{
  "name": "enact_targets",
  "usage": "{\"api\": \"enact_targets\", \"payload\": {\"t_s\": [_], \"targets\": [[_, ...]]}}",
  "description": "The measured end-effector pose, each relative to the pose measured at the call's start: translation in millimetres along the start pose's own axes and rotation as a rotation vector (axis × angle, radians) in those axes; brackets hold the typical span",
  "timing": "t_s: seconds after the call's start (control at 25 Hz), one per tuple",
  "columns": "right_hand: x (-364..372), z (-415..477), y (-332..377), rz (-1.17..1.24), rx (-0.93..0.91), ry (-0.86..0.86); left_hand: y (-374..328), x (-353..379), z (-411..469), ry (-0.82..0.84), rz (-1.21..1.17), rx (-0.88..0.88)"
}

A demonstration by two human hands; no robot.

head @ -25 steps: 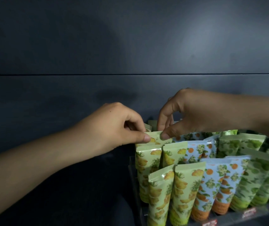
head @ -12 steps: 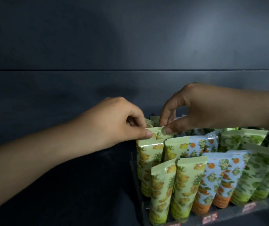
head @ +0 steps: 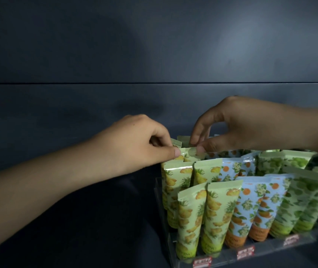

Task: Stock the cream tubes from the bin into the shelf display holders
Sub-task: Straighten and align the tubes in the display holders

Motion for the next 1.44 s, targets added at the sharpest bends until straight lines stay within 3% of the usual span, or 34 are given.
{"api": "enact_targets", "payload": {"t_s": [0.24,0.48,1.12,1.44], "targets": [[-18.7,8.2,-7.9,0.023,0.056,-0.073,11.2,-19.0,12.8,-0.14,0.008,0.008],[-10.0,41.4,-17.1,0.016,0.101,0.151,16.3,-6.3,31.9,0.083,-0.059,0.018],[-3.7,36.9,-20.3,0.116,0.062,0.146,17.2,-2.2,30.5,0.023,0.067,-0.081],[-1.1,36.0,-20.1,0.105,0.106,0.124,17.3,-1.5,30.0,0.048,0.019,-0.099]]}}
Point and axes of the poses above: each hand's wrist, its own z-axis towards the middle knuckle, its own x-axis out of the palm, y = z × x, the point moved 1 cm from there along z, towards the middle knuckle, and after that the axes turned 12 degrees about y, right-handed, at the moved point
